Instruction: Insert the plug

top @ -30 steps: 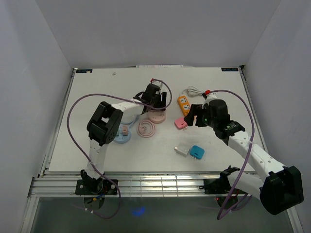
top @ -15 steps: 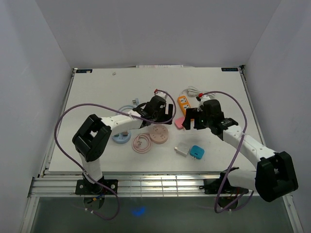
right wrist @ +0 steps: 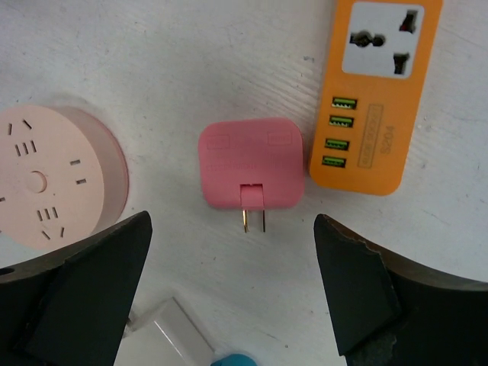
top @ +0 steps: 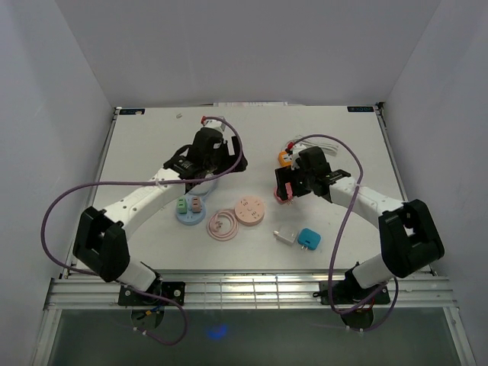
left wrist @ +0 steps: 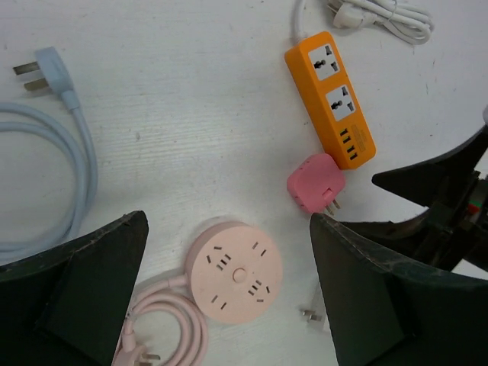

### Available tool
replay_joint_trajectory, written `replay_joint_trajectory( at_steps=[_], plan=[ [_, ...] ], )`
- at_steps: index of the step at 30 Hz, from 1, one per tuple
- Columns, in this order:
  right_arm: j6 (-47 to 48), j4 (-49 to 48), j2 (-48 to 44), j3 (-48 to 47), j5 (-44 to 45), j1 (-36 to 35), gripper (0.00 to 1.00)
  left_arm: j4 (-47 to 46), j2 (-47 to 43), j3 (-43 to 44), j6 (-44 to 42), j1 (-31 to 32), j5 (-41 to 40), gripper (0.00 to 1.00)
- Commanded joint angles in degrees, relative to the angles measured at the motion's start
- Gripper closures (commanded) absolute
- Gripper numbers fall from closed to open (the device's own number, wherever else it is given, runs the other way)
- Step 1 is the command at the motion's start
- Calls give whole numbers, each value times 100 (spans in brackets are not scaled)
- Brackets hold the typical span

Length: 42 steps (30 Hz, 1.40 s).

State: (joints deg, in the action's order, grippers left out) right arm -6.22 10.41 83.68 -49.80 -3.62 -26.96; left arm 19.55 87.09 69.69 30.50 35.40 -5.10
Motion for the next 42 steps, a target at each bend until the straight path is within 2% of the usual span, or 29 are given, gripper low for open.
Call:
replay_joint_trajectory(
  at_steps=[1,5,12,20,29,42],
  plan=[
    [393,-22,297,-433,133,-90,7,277,-666,-394,140,-50,317,2],
    [481,83,561,-592,37,-99,7,312,-1106,-877,167,-68,458,2],
    [560,329,1106,-961,-34,-99,7,461,-1414,-1107,97,-94,484,2],
    [200,268,878,-558,45,-265,8,242,-1616,-1449,342,-94,792,2],
    [15,224,544,-188,344,-389,8,330,-1397,-1300,254,-94,765,2],
    [349,435,1369,-917,459,-284,6,286,-1273,-1283,202,-86,809,2]
  ],
)
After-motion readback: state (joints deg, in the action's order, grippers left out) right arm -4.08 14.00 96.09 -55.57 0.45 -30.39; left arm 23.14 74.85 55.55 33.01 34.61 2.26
